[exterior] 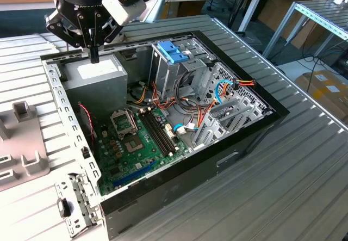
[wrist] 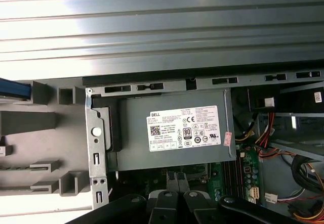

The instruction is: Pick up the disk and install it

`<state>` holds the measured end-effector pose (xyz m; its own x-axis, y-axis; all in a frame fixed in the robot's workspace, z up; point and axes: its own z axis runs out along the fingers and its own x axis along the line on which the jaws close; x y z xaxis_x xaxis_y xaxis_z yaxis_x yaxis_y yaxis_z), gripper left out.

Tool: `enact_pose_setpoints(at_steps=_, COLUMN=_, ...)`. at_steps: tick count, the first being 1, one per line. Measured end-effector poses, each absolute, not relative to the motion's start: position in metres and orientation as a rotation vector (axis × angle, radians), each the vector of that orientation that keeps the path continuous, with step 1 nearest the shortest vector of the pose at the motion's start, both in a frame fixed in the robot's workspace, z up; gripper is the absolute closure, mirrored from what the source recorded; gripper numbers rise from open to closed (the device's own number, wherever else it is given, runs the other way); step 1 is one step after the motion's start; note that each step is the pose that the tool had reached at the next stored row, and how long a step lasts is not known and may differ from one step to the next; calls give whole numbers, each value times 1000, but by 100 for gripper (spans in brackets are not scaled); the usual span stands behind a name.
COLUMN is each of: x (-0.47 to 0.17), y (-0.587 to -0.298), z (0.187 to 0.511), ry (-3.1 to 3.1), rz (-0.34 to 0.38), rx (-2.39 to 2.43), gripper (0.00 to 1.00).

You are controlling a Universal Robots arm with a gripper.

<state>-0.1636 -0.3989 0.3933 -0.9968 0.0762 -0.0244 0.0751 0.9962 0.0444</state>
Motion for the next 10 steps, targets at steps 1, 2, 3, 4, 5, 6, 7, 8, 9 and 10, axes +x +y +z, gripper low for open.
enact_pose_setpoints(at_steps=1, x=-164, y=-399, z=393, ry=3112, rz=68, rx=118, gripper=89)
enact_pose_setpoints(at_steps=2, x=-164, y=-399, z=393, ry=3112, rz=68, rx=118, gripper=89)
enact_pose_setpoints(at_steps=3, x=-165, y=-399, z=393, ry=3112, rz=68, rx=118, gripper=89)
enact_pose_setpoints(at_steps=4, x=-165, y=-399, z=393, ry=3112, rz=68, rx=118, gripper=89)
enact_pose_setpoints(at_steps=5, x=-166, y=-399, z=393, ry=3112, rz=68, rx=118, gripper=89)
enact_pose_setpoints(at_steps=6, x=-166, y=-399, z=393, ry=3113, rz=68, rx=118, gripper=89)
enact_pose_setpoints(at_steps=7, x=-167, y=-399, z=393, ry=3112, rz=68, rx=118, gripper=89)
enact_pose_setpoints(at_steps=8, x=-168, y=-399, z=393, ry=3112, rz=68, rx=118, gripper=89)
enact_pose_setpoints(at_steps=9, x=-168, y=-399, z=393, ry=3112, rz=68, rx=118, gripper=89)
enact_pose_setpoints(at_steps=10, x=-169, y=-399, z=393, ry=3112, rz=68, rx=118, gripper=89)
